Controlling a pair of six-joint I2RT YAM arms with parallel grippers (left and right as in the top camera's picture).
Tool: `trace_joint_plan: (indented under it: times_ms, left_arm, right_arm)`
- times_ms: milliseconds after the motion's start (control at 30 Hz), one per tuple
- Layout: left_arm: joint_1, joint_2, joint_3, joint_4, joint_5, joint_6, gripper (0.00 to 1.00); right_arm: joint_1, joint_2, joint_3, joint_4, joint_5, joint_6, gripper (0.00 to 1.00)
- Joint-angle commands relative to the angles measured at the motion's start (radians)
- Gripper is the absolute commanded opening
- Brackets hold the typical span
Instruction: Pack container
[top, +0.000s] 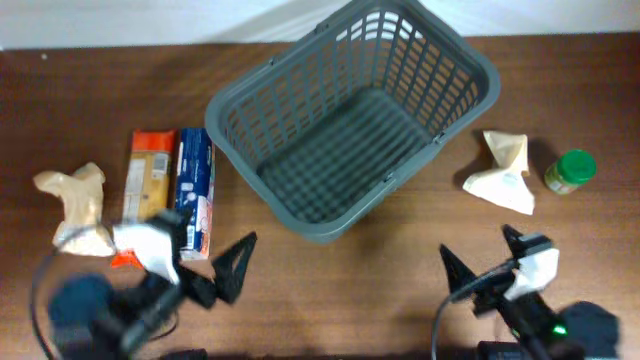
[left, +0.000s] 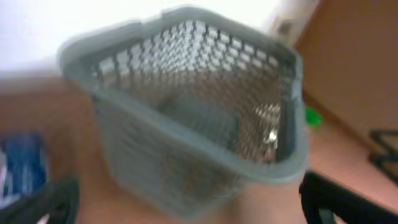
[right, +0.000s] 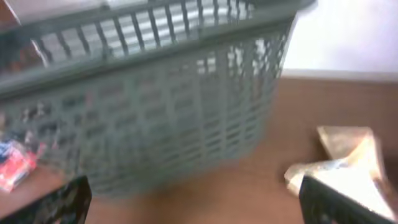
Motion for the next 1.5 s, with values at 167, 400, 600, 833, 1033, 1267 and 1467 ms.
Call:
trace_joint_plan:
  times_ms: [167,400,600,833,1033,1267,1467]
  left_arm:
    - [0.0,0.605,0.93,-0.576,0.052,0.216,0.99]
    - [0.0,0.68,1.094,-0.587,0.143,0.185,0.97]
    - [-0.205,0.68,1.094,-0.736,-0.047,0.257,0.45]
    - [-0.659,0.713,1.08,-0.901,-0.29,0.255,0.02]
    - [-0.918,0.805,1.067,-0.889,-0.384,0.247,0.02]
    - [-1.135,0.974,0.995,-0.858,-0.629,0.217,0.02]
    - [-1.138,1.067,0.945,-0.774,-0.635,0.218,0.02]
  right_arm:
    - [0.072,0.569,0.732,-0.426,0.224,-0.088,0.99]
    - [0.072,0.949,1.17,-0.659,0.074,-0.088,0.99]
    - [0.072,1.142,1.278,-0.655,-0.032,-0.038,0.99]
    - [0.072,1.308,1.318,-0.61,-0.032,0.077,0.04]
    - [0.072,1.382,1.318,-0.486,-0.032,0.15,0.04]
    - [0.072,1.495,1.318,-0.428,-0.033,0.233,0.04]
    - [0.072,1.575,1.317,-0.428,-0.039,0.234,0.04]
